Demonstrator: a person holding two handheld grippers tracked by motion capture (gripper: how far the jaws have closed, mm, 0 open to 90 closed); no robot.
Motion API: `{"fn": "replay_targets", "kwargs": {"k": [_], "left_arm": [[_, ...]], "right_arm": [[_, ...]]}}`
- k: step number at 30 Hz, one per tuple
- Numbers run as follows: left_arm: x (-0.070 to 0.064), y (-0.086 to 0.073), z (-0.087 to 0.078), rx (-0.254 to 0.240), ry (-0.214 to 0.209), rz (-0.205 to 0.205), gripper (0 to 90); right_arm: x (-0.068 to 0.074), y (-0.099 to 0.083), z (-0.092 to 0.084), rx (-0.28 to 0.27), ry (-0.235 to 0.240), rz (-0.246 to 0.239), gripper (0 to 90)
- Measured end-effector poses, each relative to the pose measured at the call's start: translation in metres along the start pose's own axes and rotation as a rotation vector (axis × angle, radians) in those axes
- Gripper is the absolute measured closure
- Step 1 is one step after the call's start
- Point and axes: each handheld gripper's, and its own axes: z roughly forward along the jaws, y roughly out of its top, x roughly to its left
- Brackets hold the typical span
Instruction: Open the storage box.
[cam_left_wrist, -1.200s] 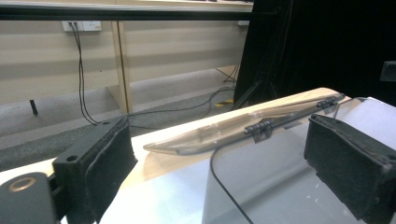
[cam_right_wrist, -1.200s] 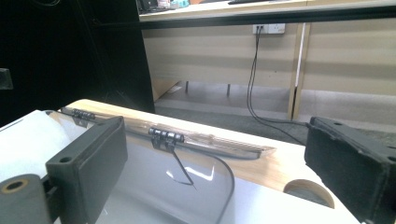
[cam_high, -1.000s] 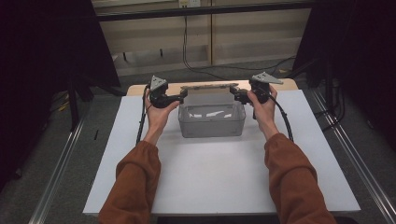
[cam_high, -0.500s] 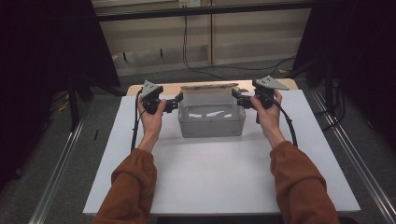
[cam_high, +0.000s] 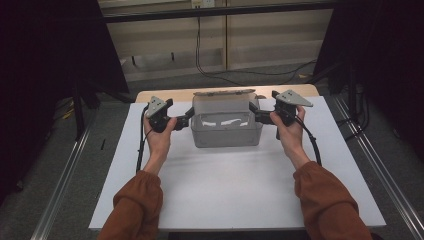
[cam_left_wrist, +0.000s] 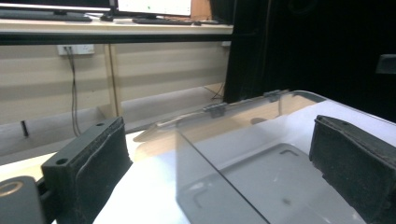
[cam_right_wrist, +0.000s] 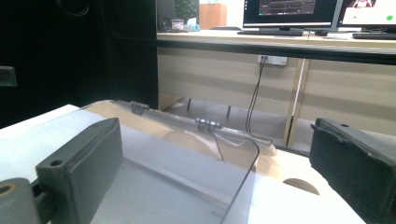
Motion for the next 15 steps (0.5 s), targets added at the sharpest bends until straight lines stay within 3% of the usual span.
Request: {"fn": "replay_targets", "kwargs": {"k": [3, 5, 10, 15], "left_arm": [[-0.004, -0.002, -0.006, -0.009, -0.01, -0.013, 4.3], [-0.005, -0.004, -0.012, -0.021, -0.045, -0.026, 2.9], [-0.009, -0.006, -0.022, -0.03, -0.025, -0.02, 2.8], [-0.015, -0.009, -0.033, -0.024, -0.013, 0.003, 2.9]], "right_arm": [[0.002, -0.003, -0.008, -0.004, -0.011, -0.02, 2.2], [0.003, -0.005, -0.013, -0.007, -0.011, -0.03, 2.0], [0.009, -0.012, -0.03, -0.001, 0.01, 0.003, 1.6], [0.014, -0.015, -0.04, 0.0, 0.002, -0.018, 1.6]]}}
